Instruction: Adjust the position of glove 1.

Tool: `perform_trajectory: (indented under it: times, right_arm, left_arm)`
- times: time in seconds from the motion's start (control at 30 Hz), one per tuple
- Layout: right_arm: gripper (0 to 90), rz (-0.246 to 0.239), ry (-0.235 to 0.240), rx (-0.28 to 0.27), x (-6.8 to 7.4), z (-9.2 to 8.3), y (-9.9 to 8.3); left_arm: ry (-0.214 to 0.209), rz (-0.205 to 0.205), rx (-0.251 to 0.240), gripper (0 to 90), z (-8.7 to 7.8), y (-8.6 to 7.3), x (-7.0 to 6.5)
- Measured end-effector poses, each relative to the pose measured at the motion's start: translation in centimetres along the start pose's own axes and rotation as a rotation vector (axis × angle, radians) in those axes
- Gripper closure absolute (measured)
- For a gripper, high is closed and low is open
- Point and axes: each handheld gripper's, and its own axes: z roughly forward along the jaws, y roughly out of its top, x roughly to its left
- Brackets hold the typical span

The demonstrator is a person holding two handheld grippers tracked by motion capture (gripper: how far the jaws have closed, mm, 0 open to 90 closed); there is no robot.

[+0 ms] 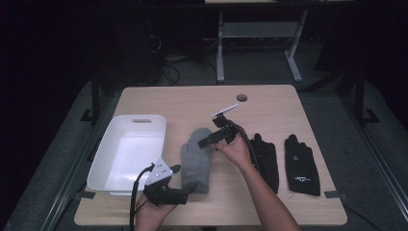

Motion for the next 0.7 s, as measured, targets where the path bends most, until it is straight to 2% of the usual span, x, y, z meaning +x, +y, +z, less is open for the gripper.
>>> perform_trajectory:
  times: [0.07,0.17,0.2,0.23,0.27,0.3,0.37,0.4,0.43,0.47,0.7]
  right_arm:
    - [25.6,0.005,0.018,0.011,0.0,0.7,0.0]
    - [28.6,0.012,0.008,0.037,0.0,1.4,-0.1]
    - [32.6,0.017,0.014,0.034,-0.1,1.6,-0.2]
    - [32.6,0.017,0.014,0.034,-0.1,1.6,-0.2]
    - [38.6,0.025,0.03,0.032,0.0,1.8,-0.3]
    - [40.7,0.023,0.032,0.032,0.1,1.9,-0.3]
    - [44.1,0.021,0.032,0.031,0.2,1.9,-0.3]
    - [50.8,0.018,0.043,0.025,0.3,1.8,-0.3]
    - [50.8,0.018,0.043,0.025,0.3,1.8,-0.3]
    - [58.0,0.017,0.047,0.021,0.3,1.7,-0.3]
    - [66.4,0.013,0.071,0.023,0.2,1.2,-0.4]
  left_arm:
    - [0.0,0.002,-0.003,15.8,0.0,0.0,-0.1]
    - [0.0,0.006,0.002,15.8,0.0,0.0,-0.1]
    - [0.0,0.006,0.002,15.8,0.0,0.0,-0.1]
    - [0.001,0.005,-0.001,15.8,0.0,0.0,-0.2]
    - [-0.001,0.006,0.0,15.8,0.1,0.0,-0.2]
    - [-0.001,0.006,0.001,15.8,0.1,0.0,-0.3]
    - [0.0,0.005,0.0,15.8,0.1,0.0,-0.3]
    - [0.0,0.004,0.0,15.8,0.1,0.0,-0.3]
    - [0.0,0.004,0.0,15.8,0.1,0.0,-0.3]
    - [0.0,0.002,0.001,15.8,0.1,0.0,-0.2]
    - [-0.005,0.004,0.01,16.2,0.3,0.0,-0.2]
